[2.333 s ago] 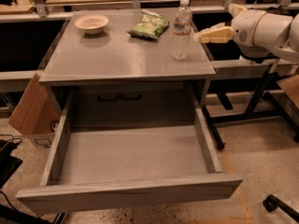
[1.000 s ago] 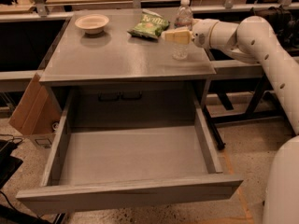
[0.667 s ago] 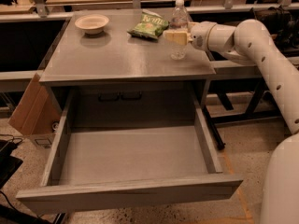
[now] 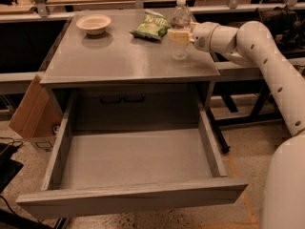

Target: Place water bottle into top drawer

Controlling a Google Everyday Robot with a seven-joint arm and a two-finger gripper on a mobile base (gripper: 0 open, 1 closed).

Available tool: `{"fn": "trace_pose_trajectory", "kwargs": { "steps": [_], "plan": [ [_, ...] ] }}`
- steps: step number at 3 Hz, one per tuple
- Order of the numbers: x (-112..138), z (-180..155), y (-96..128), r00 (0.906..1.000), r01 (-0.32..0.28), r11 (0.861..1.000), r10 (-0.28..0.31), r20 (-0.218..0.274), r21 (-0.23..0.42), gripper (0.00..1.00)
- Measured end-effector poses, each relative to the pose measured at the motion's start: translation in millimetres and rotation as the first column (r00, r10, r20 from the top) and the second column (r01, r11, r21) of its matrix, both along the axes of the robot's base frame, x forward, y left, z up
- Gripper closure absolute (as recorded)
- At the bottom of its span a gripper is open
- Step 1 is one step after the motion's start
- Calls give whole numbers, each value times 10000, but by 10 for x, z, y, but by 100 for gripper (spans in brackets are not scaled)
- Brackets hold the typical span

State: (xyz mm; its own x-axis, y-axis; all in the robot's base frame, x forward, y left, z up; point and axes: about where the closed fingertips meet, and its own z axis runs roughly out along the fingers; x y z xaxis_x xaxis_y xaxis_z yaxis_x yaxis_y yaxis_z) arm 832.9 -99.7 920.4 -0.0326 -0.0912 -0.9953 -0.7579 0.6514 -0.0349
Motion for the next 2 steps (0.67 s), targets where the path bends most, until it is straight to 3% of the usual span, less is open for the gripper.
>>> {"fn": "trace_pose_trajectory", "kwargs": {
  "steps": [1,2],
  "plan": [
    [-148,257,88,9967,-503,9987,497,638,83,100],
    [-788,808,302,9643,-1730,9849,1697,2032,-15,100]
  ]
}}
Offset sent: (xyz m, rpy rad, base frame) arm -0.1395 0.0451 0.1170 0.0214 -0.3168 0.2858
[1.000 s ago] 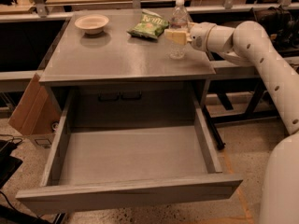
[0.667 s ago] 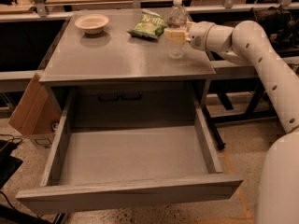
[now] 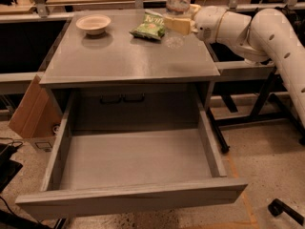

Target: Place water bottle into top drawer

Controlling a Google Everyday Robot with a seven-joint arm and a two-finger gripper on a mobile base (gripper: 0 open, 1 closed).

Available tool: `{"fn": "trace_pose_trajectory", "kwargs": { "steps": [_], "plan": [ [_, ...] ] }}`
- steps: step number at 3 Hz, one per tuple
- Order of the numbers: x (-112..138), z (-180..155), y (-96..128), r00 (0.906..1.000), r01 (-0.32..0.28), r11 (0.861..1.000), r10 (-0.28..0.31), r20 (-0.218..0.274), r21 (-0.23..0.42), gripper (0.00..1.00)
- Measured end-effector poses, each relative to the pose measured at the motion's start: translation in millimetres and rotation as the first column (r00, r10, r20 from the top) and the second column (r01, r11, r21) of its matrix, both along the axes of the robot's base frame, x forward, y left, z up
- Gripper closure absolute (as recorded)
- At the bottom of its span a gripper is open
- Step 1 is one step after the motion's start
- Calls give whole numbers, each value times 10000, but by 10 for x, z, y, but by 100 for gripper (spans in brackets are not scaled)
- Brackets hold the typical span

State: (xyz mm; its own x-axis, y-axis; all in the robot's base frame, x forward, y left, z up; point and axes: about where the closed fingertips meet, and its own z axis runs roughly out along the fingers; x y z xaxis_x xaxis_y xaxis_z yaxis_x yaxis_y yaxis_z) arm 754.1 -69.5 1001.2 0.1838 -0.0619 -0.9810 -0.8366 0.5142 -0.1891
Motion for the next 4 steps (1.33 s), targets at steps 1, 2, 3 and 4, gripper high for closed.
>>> {"fn": "trace_pose_trajectory", "kwargs": {
  "steps": [1,2,3,4],
  "plan": [
    [-514,158,100,9964,-669,9977,675,504,-133,100],
    [-1116,-112,116,9946,-1039,9945,1039,-7,-146,100],
    [-1466,-916,350,9827,-1595,9857,1533,-1040,-542,100],
    [-1466,-916,350,9827,-1595,9857,1533,-1040,-542,100]
  ]
}}
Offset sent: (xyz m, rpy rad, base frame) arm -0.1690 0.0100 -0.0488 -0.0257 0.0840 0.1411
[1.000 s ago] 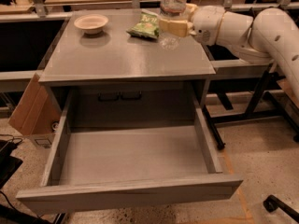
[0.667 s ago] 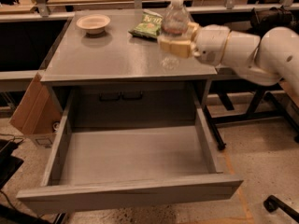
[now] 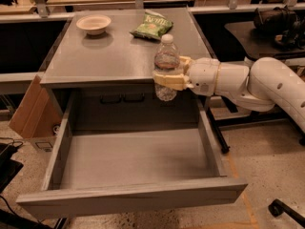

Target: Place water bottle into top drawer

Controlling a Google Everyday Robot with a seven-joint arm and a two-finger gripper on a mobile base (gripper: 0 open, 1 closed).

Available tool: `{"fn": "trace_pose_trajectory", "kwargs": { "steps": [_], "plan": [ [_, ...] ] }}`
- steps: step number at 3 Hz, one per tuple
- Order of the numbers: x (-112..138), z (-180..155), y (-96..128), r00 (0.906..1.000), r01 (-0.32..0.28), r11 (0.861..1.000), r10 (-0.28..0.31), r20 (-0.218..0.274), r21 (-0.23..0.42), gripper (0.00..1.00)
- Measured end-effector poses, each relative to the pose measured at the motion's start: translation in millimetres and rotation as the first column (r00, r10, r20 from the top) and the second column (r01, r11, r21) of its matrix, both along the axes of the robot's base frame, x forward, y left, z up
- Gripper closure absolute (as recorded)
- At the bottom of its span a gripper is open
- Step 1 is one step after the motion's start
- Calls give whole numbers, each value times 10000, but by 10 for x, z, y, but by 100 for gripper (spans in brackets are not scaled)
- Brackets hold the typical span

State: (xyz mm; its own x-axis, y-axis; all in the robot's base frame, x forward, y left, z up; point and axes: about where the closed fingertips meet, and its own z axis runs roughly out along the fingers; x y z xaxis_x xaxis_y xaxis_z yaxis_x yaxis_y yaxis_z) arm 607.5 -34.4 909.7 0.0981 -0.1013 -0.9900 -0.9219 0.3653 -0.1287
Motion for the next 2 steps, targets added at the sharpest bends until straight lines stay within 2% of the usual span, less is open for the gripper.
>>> {"fn": "trace_pose_trajectory", "kwargs": {
  "steps": [1,2],
  "plan": [
    [41,-235,118,9991,-211,9998,209,-368,-41,100],
    [13,-846,343,9919,-533,9984,509,-1160,-174,100]
  ]
}}
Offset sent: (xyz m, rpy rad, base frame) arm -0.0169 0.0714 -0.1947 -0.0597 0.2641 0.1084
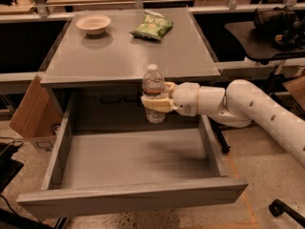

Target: Place water bottle into top drawer

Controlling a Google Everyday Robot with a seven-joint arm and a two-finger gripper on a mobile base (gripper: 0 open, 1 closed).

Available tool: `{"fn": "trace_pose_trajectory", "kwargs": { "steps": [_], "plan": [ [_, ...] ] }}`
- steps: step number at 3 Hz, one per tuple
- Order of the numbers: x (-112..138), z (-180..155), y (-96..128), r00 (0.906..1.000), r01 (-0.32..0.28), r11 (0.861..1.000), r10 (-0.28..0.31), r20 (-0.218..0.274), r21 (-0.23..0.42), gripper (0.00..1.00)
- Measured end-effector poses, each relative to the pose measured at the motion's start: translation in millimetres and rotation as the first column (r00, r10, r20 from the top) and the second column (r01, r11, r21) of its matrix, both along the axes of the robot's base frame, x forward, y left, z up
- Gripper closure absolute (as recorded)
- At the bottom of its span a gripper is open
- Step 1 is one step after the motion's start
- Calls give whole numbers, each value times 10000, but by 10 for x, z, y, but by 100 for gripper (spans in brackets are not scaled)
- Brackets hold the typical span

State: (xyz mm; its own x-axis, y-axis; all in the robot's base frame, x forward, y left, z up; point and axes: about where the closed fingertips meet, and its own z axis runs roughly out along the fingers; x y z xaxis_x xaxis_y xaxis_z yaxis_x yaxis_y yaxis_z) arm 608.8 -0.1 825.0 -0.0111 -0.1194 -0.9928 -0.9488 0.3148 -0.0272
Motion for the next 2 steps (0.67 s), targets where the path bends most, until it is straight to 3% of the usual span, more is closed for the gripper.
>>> {"fn": "trace_pose_trajectory", "kwargs": {
  "steps": [1,2],
  "plan": [
    [-147,-761,386,9947,-576,9983,566,-859,-85,100],
    [-225,-1120,604,9892,-845,9964,835,-1202,-29,100]
  ]
}}
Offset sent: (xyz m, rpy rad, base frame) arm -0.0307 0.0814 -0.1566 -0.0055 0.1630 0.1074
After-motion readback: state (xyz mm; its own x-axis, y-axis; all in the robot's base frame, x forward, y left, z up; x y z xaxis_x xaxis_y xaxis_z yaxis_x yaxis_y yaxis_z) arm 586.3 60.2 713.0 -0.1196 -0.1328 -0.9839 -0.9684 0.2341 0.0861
